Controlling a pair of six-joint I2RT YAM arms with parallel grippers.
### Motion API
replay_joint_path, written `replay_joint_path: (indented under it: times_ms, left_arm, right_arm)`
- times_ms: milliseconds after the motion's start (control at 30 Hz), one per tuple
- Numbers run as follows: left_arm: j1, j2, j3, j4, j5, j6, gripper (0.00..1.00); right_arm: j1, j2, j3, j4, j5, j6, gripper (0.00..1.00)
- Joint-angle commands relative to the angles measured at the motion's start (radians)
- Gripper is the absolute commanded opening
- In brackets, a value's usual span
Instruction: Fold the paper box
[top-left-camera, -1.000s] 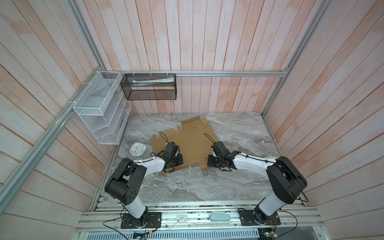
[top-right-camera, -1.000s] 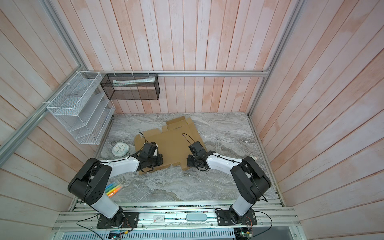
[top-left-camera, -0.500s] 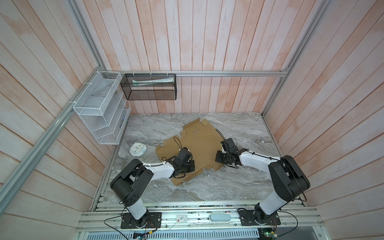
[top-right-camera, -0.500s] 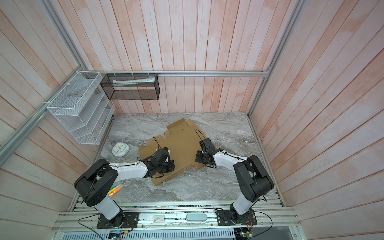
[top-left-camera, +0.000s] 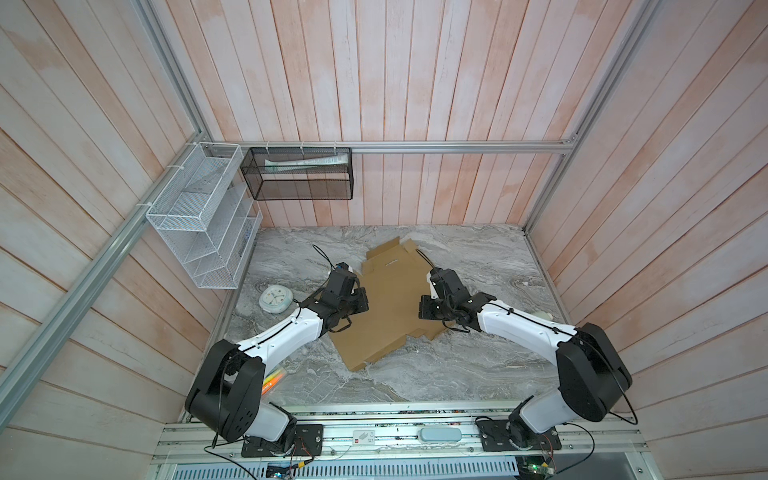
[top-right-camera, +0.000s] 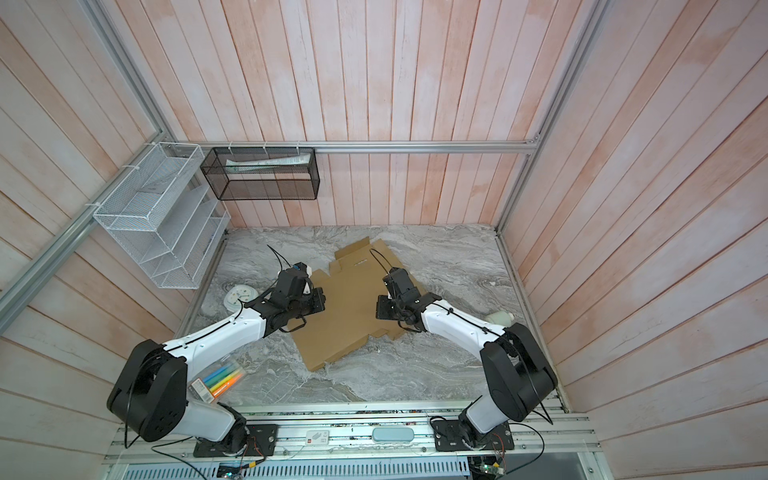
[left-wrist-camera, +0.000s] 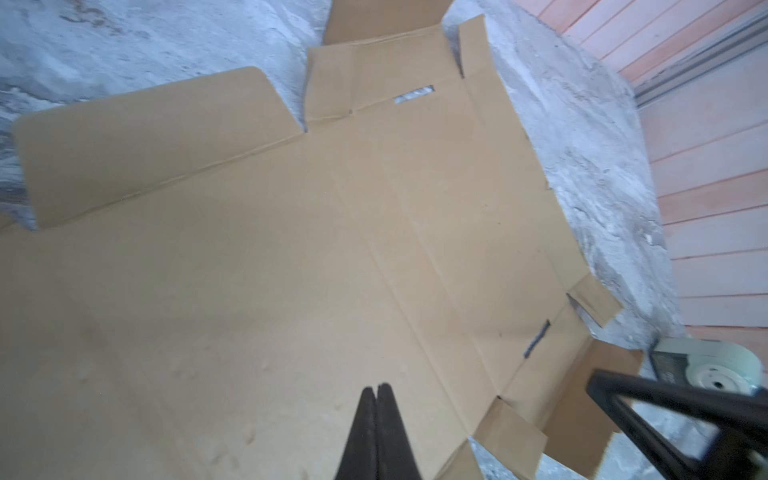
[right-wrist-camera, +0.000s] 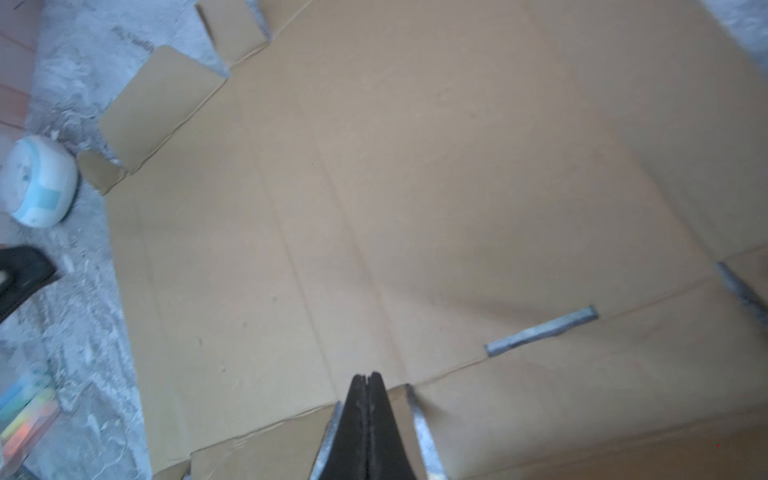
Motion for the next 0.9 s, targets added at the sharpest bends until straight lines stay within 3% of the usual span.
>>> replay_joint_path:
  times_ms: [0, 167, 400, 867]
  left_arm:
    - [0.041, 0.045, -0.015, -0.027, 0.007, 0.055, 0.00]
    - [0.081, 0.082, -0.056, 0.014, 0.005, 0.061, 0.00]
    - [0.100, 0.134, -0.100, 0.063, 0.004, 0.055, 0.00]
    - [0.062, 0.053, -0.279, 0.156, 0.015, -0.046, 0.00]
  right_arm:
    - [0.062, 0.017, 0.016, -0.003, 0.010, 0.058, 0.00]
    - [0.136, 0.081, 0.006, 0.027, 0.007, 0.098, 0.00]
    - [0.154, 0.074, -0.100, 0.066, 0.003, 0.142, 0.00]
    - [0.062, 0.050, -0.197, 0.094, 0.014, 0.133, 0.00]
